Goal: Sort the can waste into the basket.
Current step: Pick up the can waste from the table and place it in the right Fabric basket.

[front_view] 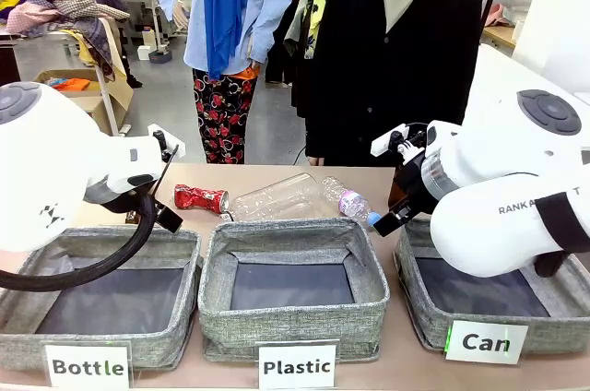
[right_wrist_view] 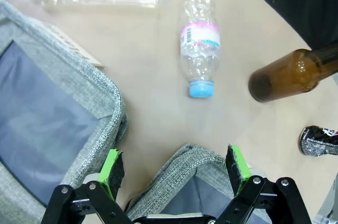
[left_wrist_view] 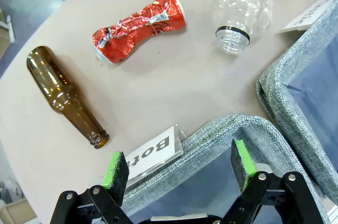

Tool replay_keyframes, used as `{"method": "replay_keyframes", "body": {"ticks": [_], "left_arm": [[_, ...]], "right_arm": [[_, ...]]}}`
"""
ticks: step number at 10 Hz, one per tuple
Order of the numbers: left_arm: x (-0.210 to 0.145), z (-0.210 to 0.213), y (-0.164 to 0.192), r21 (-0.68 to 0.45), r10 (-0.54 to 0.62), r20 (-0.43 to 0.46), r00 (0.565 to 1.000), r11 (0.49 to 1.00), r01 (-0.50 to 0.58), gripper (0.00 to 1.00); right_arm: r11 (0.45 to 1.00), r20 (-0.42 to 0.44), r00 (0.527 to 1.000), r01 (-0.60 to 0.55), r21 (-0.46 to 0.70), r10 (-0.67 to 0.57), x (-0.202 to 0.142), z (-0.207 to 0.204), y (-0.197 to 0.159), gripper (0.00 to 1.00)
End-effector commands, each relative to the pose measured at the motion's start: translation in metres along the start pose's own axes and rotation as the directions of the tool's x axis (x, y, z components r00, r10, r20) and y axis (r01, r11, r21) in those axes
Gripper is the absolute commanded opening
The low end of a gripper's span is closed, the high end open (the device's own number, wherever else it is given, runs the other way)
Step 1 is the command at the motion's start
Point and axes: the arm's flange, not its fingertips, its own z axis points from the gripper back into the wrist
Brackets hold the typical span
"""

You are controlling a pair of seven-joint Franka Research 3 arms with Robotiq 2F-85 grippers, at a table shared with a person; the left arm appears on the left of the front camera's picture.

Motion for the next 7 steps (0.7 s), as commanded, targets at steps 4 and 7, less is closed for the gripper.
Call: {"method": "replay_keyframes", "body": {"ticks": [4,7], "left_arm": [[0.0000,0.0001,0.0000,0.000,0.000,0.000,1.000,1.000,0.000,1.00],[0.0000,0.0000,0.0000,0.000,0.000,0.000,1.000,1.000,0.000,1.00]], "right_arm": [[1.000,0.000,1.000,0.001,0.000,-0.001,0.0000,0.0000,-0.0001,1.00],[0.998,0.005,1.000,0.000,0.070,-0.001,0.0001,0.0064,-0.0009,1.00]]}}
